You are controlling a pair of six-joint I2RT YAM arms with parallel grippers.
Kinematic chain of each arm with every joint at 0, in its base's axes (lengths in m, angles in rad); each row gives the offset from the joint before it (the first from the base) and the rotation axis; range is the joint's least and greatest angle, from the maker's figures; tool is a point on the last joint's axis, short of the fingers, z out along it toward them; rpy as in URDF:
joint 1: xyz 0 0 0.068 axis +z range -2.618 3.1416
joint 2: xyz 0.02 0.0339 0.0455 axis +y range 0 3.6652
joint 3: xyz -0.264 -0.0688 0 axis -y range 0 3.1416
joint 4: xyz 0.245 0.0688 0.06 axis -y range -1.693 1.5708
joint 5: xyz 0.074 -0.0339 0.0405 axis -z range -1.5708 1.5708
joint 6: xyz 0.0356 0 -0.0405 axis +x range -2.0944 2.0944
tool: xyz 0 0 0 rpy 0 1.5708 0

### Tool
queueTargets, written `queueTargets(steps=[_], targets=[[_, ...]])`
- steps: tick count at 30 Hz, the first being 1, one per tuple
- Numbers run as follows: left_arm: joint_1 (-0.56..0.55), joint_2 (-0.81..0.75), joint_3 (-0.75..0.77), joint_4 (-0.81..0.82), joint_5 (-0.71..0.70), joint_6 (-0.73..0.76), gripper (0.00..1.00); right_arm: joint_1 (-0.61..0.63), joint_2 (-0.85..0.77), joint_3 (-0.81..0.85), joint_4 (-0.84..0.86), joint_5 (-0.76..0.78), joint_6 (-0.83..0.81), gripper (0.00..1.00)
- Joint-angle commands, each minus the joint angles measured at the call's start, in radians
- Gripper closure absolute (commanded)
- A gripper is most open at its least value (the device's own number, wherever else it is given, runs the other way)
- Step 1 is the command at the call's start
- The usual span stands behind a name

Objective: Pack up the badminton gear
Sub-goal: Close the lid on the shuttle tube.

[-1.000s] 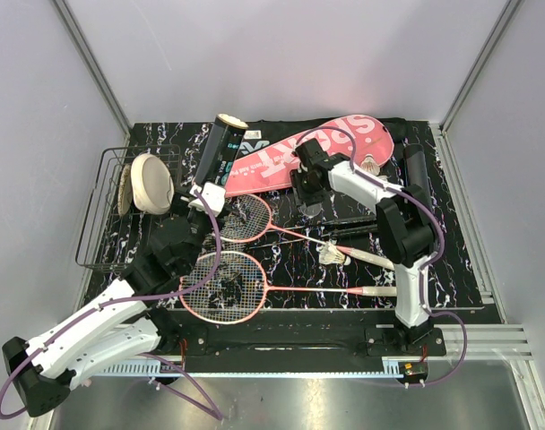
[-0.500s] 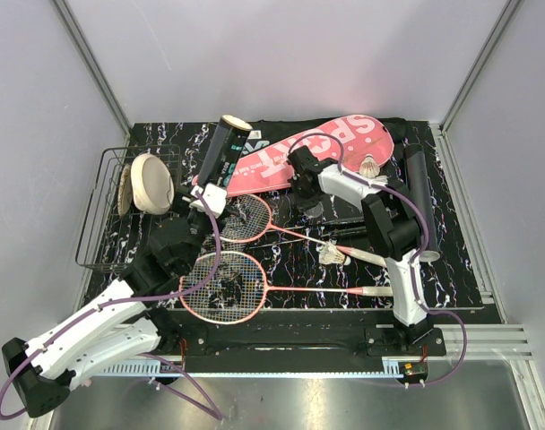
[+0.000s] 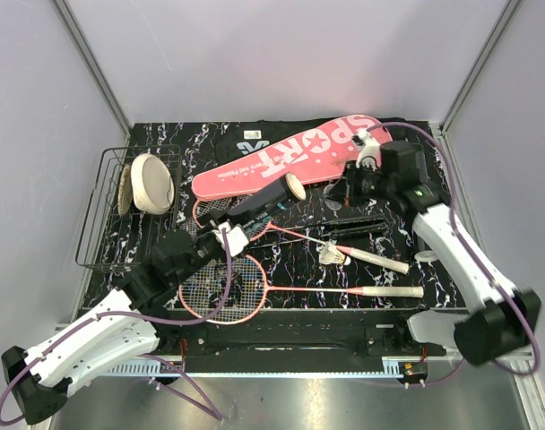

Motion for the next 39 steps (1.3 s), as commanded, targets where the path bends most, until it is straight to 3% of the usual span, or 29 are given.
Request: queueTargets(steps=[1, 8, 21, 26, 39], targets=[[-0.006, -0.016, 0.016, 0.019, 0.182, 0.055, 1.0, 0.002, -0.171, -0.072, 0.057, -0.352, 0.089, 1.0], [-0.019, 0.035, 0.025, -0.028, 0.221, 0.083, 1.0, 0.001, -0.279, -0.071, 0.086, -0.461, 0.163, 1.0], [-0.029, 0.046, 0.035, -0.038, 0.261, 0.083, 1.0, 0.004, -0.283, -0.083, 0.138, -0.611, 0.207, 1.0], [-0.034, 0.041, 0.036, -0.033, 0.27, 0.072, 1.0, 0.014, -0.282, -0.129, 0.277, -0.616, 0.304, 1.0], [-0.037, -0.009, 0.013, 0.034, 0.285, 0.045, 1.0, 0.062, -0.27, -0.199, 0.368, -0.544, 0.388, 1.0]])
